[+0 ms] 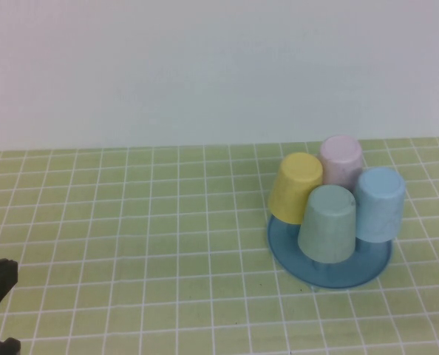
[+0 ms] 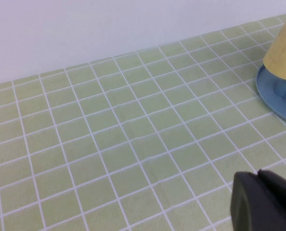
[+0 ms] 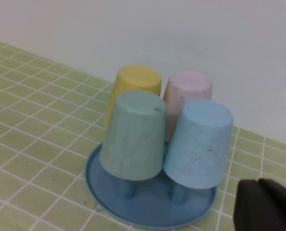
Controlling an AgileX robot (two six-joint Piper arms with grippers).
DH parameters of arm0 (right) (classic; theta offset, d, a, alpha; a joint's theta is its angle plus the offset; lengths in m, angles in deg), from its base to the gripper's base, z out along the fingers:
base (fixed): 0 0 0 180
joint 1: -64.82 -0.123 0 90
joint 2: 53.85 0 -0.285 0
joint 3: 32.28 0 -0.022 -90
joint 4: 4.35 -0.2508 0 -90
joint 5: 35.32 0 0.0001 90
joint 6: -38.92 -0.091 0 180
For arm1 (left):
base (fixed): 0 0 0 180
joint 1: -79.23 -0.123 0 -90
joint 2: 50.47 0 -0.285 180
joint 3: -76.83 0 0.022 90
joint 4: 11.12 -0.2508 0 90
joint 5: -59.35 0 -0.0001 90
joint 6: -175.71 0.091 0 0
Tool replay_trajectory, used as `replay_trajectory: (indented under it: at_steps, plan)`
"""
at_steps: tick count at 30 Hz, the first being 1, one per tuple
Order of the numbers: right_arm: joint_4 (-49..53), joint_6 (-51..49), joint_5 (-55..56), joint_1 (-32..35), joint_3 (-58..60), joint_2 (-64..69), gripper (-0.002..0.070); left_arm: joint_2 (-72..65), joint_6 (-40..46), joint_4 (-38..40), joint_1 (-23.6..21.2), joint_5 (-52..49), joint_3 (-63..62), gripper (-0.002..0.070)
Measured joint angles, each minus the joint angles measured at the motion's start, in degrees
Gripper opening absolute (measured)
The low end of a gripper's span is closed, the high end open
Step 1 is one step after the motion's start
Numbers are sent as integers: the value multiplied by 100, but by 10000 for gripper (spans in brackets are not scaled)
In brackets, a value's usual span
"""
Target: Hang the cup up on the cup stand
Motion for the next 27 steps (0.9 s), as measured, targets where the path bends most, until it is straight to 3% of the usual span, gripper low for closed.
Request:
replay_trajectory:
  at_steps: [15, 18, 24, 27]
  plan:
    - [0, 0, 0, 0, 24, 0, -1, 0, 95, -36, 0, -62, 25, 0]
    - [0, 0, 0, 0, 24, 0, -1, 35, 11, -231, 0, 230, 254, 0]
    - [0, -64, 10, 0, 24, 0, -1, 1060, -302, -233, 0, 2143, 1851, 0]
    - [0, -78, 10, 0, 24, 0, -1, 1829, -342, -184, -34, 2186, 2402, 0]
